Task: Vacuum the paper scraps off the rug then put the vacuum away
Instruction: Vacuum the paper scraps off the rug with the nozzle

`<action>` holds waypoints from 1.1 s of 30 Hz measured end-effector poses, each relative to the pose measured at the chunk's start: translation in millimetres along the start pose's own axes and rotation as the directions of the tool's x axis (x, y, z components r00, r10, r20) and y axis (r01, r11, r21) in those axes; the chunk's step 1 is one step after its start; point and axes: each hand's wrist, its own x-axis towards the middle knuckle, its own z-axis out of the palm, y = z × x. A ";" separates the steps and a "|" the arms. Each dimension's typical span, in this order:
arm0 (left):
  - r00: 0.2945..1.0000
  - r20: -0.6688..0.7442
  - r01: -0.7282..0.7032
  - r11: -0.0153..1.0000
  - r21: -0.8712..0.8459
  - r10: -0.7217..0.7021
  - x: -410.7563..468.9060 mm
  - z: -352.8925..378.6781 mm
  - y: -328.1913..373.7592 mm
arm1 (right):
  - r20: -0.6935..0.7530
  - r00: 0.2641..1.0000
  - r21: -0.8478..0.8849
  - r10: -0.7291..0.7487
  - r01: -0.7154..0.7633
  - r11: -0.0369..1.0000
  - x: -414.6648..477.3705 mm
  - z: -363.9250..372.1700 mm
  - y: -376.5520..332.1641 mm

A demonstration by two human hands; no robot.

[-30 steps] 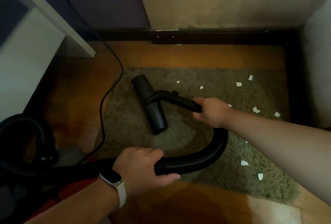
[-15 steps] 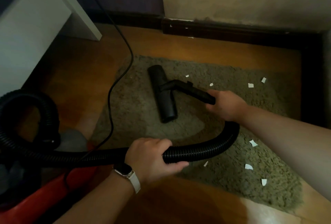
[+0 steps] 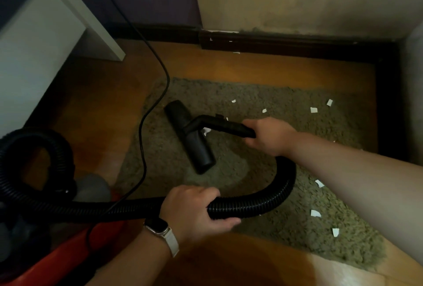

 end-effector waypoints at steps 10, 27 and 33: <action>0.997 0.063 0.039 0.999 0.011 -0.040 5.8 3.0 2.0 | 0.005 0.990 0.061 0.143 -0.143 0.988 -11.4 6.2 36.7; 0.996 0.085 0.006 1.000 0.022 -0.007 17.2 4.1 11.1 | 0.008 0.974 0.282 0.226 -0.219 0.934 -29.6 14.9 66.5; 0.993 0.116 0.026 0.999 0.037 -0.030 12.1 2.1 6.7 | 0.024 0.974 0.311 0.224 -0.220 0.925 -16.6 19.3 57.0</action>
